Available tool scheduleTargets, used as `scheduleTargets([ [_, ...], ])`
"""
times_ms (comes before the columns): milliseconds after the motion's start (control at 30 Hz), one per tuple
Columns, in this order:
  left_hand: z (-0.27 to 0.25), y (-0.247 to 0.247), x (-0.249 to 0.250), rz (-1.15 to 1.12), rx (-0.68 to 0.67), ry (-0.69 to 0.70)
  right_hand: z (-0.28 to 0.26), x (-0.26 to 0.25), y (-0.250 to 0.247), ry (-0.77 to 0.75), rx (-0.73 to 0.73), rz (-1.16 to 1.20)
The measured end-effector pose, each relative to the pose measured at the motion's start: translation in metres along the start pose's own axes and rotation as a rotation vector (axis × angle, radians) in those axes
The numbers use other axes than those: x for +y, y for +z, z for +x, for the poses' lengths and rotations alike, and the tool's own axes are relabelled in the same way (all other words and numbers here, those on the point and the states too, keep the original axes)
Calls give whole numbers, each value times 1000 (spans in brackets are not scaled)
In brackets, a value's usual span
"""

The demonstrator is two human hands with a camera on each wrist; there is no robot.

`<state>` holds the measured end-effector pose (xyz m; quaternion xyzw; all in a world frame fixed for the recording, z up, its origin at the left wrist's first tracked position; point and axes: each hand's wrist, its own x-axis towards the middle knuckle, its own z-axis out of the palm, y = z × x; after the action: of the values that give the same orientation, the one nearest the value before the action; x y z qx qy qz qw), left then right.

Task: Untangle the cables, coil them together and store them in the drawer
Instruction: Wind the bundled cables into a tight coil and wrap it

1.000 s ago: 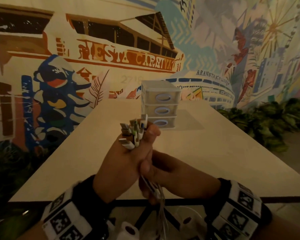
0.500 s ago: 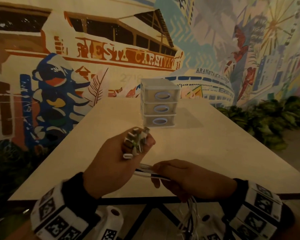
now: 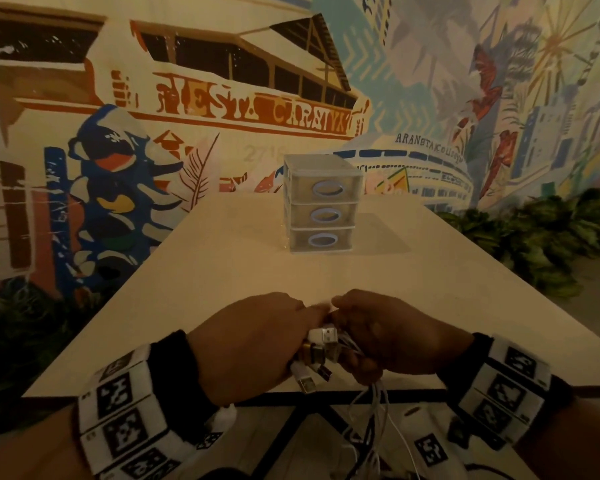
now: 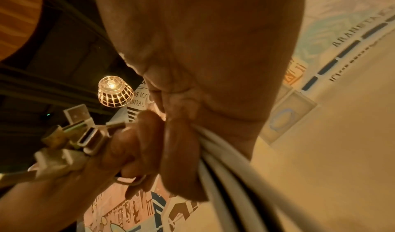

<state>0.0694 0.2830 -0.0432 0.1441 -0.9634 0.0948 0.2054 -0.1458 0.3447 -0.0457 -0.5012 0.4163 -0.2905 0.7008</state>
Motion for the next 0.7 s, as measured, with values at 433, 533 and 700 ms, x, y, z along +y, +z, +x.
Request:
scheduleTargets([
  [433,10,-23,17,108,-384,-108,-8,-44,35,67,41,-842],
  [533,12,-20,18,183,-455,-162,1,-44,37,98,80,-938],
  [700,21,-17,26,361,-531,-282,16,-27,51,-26,287,-1231],
])
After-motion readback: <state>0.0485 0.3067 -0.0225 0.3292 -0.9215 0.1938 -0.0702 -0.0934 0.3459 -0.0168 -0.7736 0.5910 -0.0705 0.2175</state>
